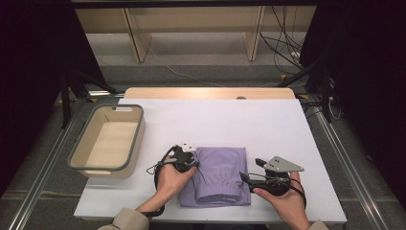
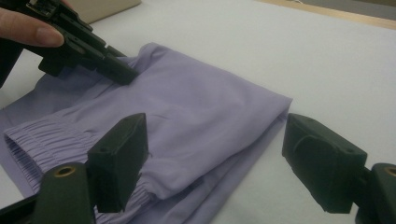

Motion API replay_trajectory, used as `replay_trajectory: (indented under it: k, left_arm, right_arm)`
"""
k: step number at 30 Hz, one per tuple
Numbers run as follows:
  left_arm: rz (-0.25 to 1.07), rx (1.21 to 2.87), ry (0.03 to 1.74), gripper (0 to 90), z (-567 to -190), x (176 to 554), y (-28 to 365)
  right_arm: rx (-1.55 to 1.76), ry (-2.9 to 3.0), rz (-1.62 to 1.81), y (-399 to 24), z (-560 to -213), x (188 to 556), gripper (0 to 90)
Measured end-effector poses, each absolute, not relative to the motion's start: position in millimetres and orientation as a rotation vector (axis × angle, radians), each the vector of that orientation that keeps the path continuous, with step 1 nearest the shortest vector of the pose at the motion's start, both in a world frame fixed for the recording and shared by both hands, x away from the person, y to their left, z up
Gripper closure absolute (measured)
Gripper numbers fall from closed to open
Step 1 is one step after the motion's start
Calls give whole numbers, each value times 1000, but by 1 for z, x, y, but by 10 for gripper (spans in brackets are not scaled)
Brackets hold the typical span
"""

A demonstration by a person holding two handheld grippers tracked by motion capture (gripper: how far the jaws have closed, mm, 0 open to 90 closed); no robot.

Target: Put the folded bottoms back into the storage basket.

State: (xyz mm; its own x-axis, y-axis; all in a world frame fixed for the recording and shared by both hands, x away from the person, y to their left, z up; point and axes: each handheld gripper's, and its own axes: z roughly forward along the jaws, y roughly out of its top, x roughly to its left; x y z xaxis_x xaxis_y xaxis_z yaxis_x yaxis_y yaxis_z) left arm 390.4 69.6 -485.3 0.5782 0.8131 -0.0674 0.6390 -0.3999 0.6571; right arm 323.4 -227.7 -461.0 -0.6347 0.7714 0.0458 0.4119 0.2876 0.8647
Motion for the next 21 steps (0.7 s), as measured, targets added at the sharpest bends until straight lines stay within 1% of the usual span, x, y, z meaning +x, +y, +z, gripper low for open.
replay_trajectory:
  k: [6, 21]
  left_arm:
    - [343, 2153, 1132, 831, -487, 389, 70]
    - [272, 2077, 1130, 856, -486, 390, 78]
  right_arm:
    - [1067, 2186, 1285, -228, -461, 323, 235]
    - [1070, 2183, 1287, -230, -461, 323, 235]
